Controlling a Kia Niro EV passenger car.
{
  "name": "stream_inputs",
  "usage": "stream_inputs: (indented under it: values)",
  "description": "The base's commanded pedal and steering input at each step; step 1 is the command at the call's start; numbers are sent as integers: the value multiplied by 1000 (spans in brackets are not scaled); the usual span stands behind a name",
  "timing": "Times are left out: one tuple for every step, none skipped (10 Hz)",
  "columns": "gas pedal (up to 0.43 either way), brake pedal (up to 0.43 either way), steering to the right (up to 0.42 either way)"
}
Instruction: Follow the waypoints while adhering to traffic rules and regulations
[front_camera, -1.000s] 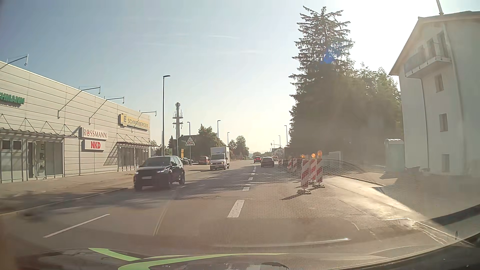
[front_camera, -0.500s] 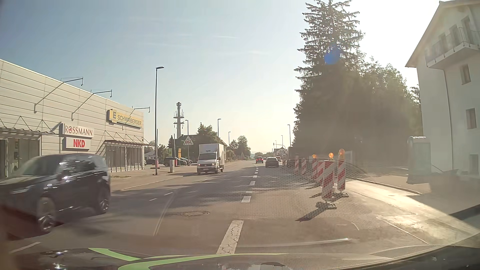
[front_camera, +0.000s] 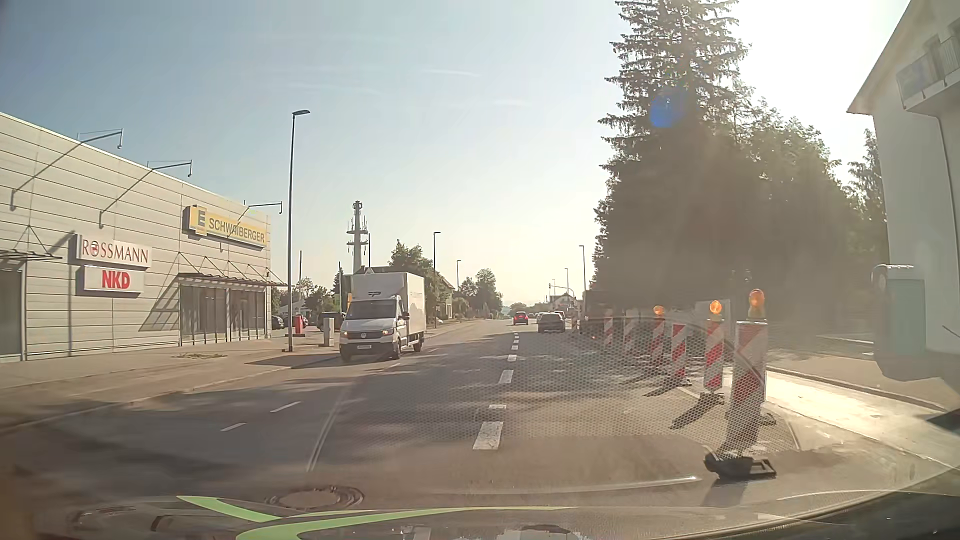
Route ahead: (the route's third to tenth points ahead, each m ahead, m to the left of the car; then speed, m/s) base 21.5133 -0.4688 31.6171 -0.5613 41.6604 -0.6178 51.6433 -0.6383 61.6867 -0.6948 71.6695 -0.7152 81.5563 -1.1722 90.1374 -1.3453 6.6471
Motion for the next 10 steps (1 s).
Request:
stream_inputs:
  values:
    - [59,0,9]
    - [59,0,13]
    - [59,0,18]
    - [59,0,21]
    - [59,0,24]
    - [67,0,25]
    - [87,0,26]
    - [110,0,26]
    - [110,0,26]
    - [110,0,26]
